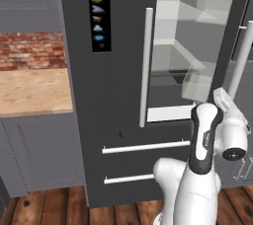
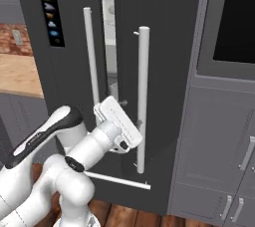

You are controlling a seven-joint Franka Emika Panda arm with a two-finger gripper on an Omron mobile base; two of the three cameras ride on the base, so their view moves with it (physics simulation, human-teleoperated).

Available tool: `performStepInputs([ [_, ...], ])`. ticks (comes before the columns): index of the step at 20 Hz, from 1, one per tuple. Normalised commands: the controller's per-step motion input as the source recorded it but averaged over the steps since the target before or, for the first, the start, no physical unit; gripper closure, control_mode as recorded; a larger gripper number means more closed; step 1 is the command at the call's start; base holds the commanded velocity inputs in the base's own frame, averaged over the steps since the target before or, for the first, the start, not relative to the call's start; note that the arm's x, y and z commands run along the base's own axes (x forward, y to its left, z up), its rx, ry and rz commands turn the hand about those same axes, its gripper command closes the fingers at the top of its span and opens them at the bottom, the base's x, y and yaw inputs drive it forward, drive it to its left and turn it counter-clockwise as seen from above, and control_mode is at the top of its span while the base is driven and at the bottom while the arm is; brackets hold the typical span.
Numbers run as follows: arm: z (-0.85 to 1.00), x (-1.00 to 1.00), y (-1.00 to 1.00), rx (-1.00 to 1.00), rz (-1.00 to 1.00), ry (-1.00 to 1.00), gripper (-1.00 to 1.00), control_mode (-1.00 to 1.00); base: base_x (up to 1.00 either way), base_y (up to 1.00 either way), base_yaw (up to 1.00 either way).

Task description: Take the donut and cupcake from the fridge and place them on the empty tray on the dining counter.

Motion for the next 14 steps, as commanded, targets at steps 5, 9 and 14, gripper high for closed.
performStepInputs([
  [5, 1.00, -1.00, 0.75, -0.28, 0.01, -0.04, -1.00, -1.00, 0.00, 0.00, 0.00],
  [9, 0.56, -0.07, 1.00, -0.28, 0.00, 0.08, -1.00, -1.00, 0.00, 0.00, 0.00],
  [14, 0.05, 0.64, 0.79, -0.28, -0.03, 0.26, -1.00, -1.00, 0.00, 0.00, 0.00],
])
